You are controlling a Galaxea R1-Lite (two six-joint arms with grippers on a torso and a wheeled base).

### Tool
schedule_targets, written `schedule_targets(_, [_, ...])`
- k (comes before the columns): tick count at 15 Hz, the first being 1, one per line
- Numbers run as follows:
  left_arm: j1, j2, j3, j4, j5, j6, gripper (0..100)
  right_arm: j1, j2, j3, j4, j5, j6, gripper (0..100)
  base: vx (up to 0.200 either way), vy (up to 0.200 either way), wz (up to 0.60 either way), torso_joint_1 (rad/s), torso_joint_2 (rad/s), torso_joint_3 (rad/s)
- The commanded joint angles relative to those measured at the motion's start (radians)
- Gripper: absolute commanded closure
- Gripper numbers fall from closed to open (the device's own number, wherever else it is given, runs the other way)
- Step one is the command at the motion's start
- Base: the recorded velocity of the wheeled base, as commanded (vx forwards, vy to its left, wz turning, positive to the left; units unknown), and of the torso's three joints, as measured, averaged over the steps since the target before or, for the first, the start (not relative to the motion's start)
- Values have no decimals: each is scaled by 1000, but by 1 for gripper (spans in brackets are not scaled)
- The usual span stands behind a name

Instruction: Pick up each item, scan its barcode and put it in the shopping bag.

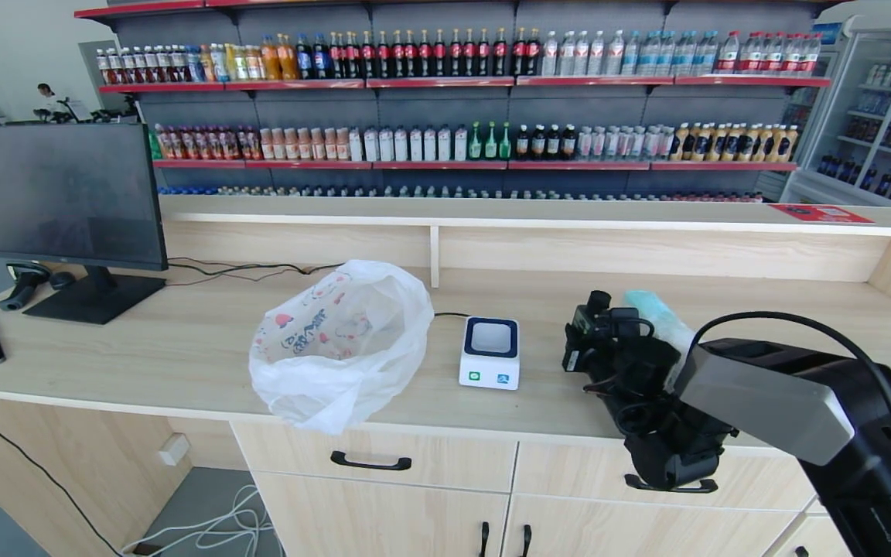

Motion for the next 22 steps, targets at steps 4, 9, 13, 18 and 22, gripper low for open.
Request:
schedule_targets(4, [0, 0, 0, 0, 0, 0, 0, 17, -84, 57, -2, 0, -12, 100, 0, 0, 0, 0, 0, 0])
schedule_targets(9, [0, 0, 0, 0, 0, 0, 0, 49, -206, 117, -2, -1, -14, 100, 0, 0, 0, 0, 0, 0])
schedule_targets(13, [0, 0, 0, 0, 0, 0, 0, 126, -305, 177, -2, -1, -14, 100, 0, 0, 0, 0, 0, 0])
schedule_targets(18, [0, 0, 0, 0, 0, 0, 0, 231, -389, 246, -2, -6, -14, 100, 0, 0, 0, 0, 0, 0])
schedule_targets(22, [0, 0, 0, 0, 0, 0, 0, 239, -463, 306, -2, -6, -14, 100, 0, 0, 0, 0, 0, 0])
